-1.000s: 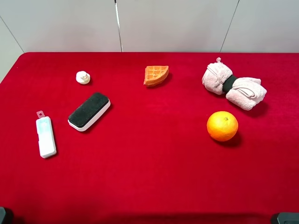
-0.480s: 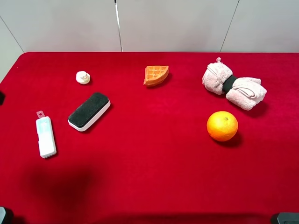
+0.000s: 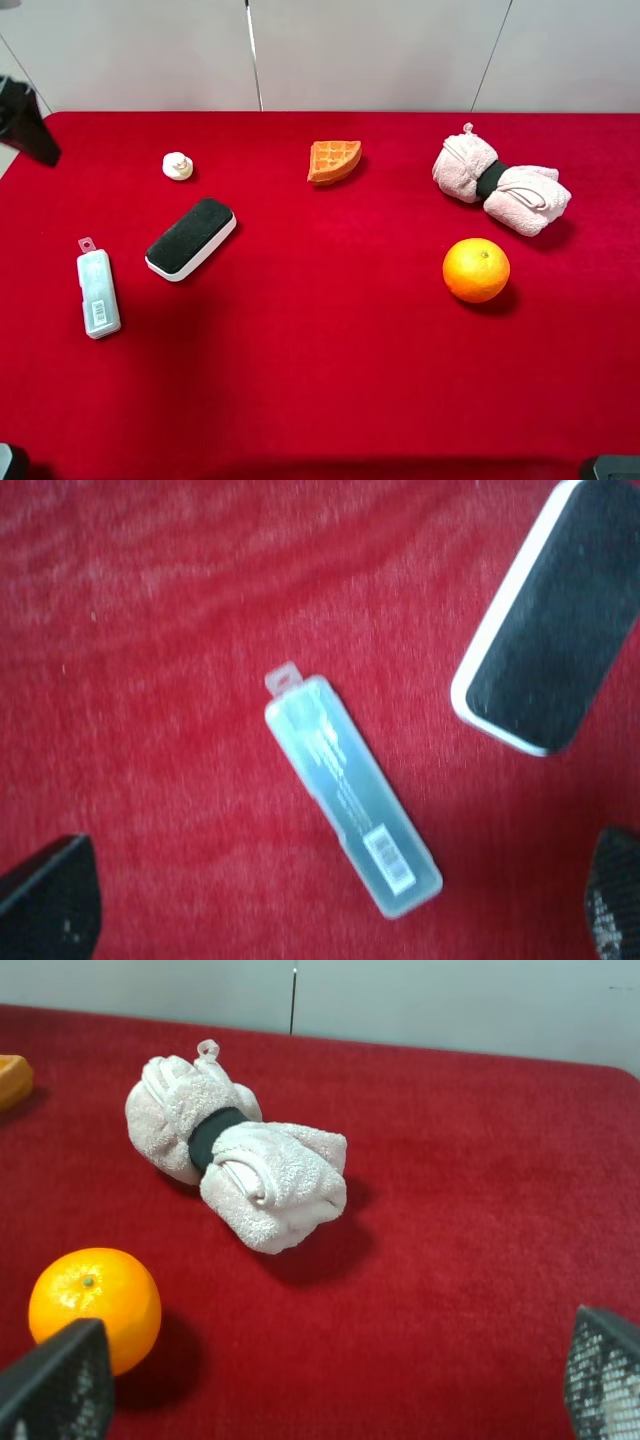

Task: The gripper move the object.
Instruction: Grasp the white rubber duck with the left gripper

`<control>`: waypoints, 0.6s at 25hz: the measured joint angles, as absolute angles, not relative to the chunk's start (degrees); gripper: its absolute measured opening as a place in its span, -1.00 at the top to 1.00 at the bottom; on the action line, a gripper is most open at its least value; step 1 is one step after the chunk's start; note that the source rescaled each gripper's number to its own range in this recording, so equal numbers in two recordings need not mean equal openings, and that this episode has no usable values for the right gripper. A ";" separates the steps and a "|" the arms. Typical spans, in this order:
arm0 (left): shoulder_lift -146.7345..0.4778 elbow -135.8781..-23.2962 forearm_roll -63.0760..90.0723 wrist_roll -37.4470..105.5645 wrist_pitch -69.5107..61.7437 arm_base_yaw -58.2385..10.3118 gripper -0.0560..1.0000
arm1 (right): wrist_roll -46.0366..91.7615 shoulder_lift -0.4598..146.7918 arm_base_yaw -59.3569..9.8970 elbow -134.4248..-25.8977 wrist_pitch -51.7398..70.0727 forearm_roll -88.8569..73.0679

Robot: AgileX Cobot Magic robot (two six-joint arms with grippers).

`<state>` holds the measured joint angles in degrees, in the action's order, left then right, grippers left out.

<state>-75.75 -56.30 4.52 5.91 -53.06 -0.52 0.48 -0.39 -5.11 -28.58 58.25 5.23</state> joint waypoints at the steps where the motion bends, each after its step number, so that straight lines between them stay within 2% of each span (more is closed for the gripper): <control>1: -77.23 -57.69 4.56 5.83 -53.06 -0.52 -0.90 | 0.48 -0.39 -5.11 -28.58 58.25 5.23; 15: -94.24 -75.37 4.56 5.44 -55.00 -0.52 -0.88 | 0.48 -0.39 -5.11 -28.58 58.25 5.23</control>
<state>-94.24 -75.37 4.56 5.44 -55.00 -0.52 0.48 -0.39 -5.11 -28.58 58.25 5.23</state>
